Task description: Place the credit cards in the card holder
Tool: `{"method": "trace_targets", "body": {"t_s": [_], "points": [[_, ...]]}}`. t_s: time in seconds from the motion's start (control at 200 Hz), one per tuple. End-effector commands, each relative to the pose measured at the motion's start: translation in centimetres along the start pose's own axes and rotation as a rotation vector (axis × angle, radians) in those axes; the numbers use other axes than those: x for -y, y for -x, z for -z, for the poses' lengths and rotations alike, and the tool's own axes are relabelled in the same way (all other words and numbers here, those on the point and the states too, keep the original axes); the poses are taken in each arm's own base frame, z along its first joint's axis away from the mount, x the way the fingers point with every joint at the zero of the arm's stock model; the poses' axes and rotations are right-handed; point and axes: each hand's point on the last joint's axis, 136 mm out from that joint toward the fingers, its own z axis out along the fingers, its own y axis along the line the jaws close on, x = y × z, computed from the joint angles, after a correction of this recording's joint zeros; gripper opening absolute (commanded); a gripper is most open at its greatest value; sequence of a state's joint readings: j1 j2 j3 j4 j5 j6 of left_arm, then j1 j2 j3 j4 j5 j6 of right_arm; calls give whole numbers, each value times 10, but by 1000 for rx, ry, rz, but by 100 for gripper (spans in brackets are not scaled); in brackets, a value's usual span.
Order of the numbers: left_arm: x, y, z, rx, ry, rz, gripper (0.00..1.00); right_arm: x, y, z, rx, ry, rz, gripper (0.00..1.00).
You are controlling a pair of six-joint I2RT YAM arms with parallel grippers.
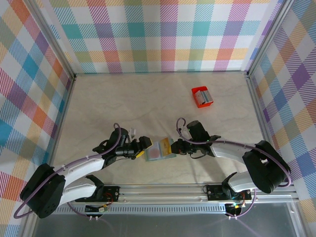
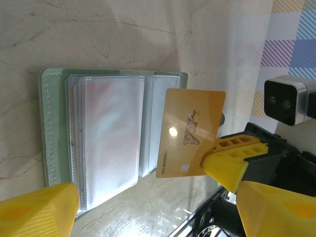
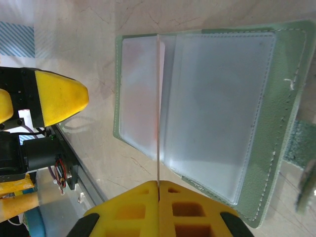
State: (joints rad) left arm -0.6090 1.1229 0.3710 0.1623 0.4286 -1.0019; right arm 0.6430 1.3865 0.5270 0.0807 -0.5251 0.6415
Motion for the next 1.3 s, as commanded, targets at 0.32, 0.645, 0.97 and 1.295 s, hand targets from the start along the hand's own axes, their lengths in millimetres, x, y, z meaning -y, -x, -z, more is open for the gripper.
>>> {"method": "trace_targets", "body": {"t_s": [0.32, 0.645, 0.97, 1.295], "points": [[13, 0, -17, -27, -49, -13, 81, 2, 0, -8, 29, 7, -15, 0], [1, -2, -15, -16, -16, -7, 81, 5, -4, -13, 30, 18, -62, 0], [-11, -5, -13, -14, 22, -11, 80, -3, -5, -17, 28, 61, -48, 0], [-20, -7, -15, -12, 43, -8, 80, -2, -5, -20, 24, 61, -50, 0]]}}
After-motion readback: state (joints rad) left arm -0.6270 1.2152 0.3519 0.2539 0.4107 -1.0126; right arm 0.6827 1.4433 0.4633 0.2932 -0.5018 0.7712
